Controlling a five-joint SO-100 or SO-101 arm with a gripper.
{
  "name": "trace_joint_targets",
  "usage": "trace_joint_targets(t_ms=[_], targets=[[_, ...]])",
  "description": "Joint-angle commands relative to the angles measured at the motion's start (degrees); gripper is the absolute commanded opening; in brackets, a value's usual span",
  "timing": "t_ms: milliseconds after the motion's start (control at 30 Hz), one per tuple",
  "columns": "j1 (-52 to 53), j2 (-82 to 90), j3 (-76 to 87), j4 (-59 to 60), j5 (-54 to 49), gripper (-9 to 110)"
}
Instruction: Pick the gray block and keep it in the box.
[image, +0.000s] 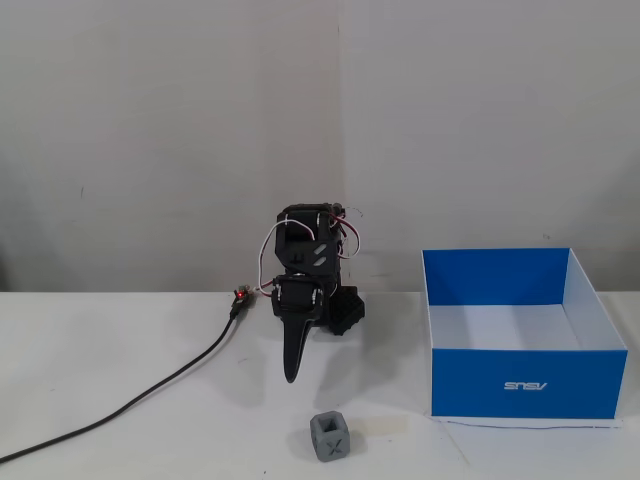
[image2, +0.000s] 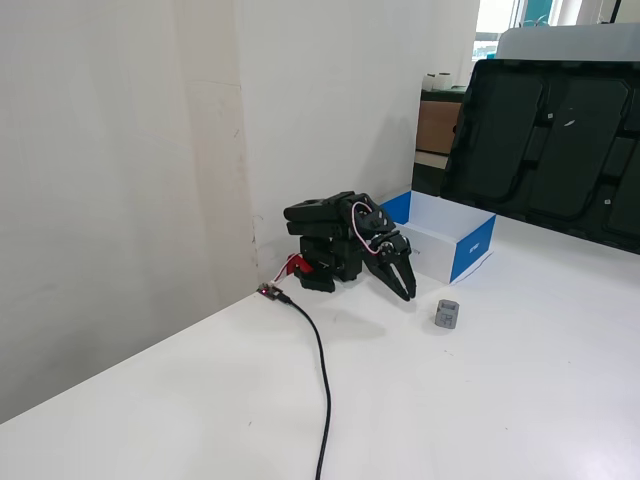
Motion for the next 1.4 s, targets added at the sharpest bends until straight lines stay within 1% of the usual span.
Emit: trace_joint_targets(t_ms=[0, 933, 1033, 1200, 1367], targets=[[-0.09, 6.77, 0.44, 0.18, 0.44, 0], [-1.76, 6.77, 0.44, -0.26, 0.35, 0], [-0.53, 6.77, 0.44, -0.97, 0.35, 0], [2.2, 6.59, -2.9, -0.79, 0.44, 0], [1.67, 3.69, -6.5, -0.88, 0.53, 0]])
